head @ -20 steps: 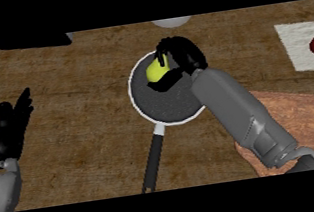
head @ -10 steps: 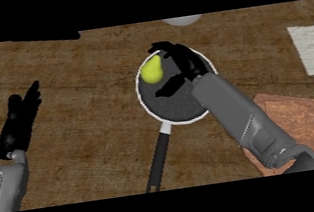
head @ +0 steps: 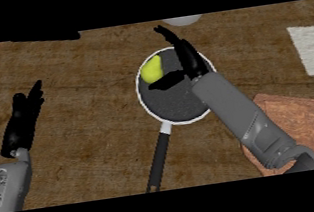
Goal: Pick the pear from the cutting board and place it in the pan
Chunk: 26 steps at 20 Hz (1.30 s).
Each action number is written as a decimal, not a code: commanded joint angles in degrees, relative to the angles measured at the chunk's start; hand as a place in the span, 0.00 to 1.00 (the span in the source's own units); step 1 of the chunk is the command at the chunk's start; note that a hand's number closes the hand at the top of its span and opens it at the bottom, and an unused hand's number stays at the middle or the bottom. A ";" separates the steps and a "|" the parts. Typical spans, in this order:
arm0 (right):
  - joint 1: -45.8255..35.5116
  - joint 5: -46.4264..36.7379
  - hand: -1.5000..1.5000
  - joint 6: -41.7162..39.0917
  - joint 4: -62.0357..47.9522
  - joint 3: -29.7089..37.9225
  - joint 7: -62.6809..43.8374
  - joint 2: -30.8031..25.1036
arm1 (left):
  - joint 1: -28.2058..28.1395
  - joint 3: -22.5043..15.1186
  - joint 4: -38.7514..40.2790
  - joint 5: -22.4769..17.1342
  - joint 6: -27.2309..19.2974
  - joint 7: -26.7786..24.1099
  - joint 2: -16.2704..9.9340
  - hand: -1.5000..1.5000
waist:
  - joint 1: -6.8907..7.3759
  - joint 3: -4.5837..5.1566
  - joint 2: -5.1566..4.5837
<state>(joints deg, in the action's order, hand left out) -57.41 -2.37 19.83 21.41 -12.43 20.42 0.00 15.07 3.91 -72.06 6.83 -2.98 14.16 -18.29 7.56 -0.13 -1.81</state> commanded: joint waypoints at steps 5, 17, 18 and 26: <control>-5.24 7.32 0.00 4.79 -4.23 3.80 0.63 0.00 | -3.63 1.29 0.82 0.42 -1.73 -3.39 0.74 0.50 | -3.20 0.10 0.65; 1.86 10.54 0.00 -14.20 -1.62 11.80 5.15 -18.81 | -10.14 4.19 -4.80 -1.15 -1.15 -1.67 -0.38 0.50 | -7.03 0.09 1.83; 2.22 10.25 0.00 -17.58 -2.03 11.67 5.65 -21.36 | -7.01 4.89 -1.10 -0.81 -0.66 -2.24 -1.56 0.50 | -7.31 0.11 1.63; 4.62 10.34 0.00 -32.76 -3.60 13.94 7.92 -33.72 | -7.18 4.42 -3.21 -0.07 -0.39 -0.27 -1.08 0.50 | -6.61 0.07 1.47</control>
<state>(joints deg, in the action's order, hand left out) -53.40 8.10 -6.16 18.88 0.57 27.31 -28.03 8.29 8.75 -74.08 6.11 -3.09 13.06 -19.83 0.61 -0.05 -0.24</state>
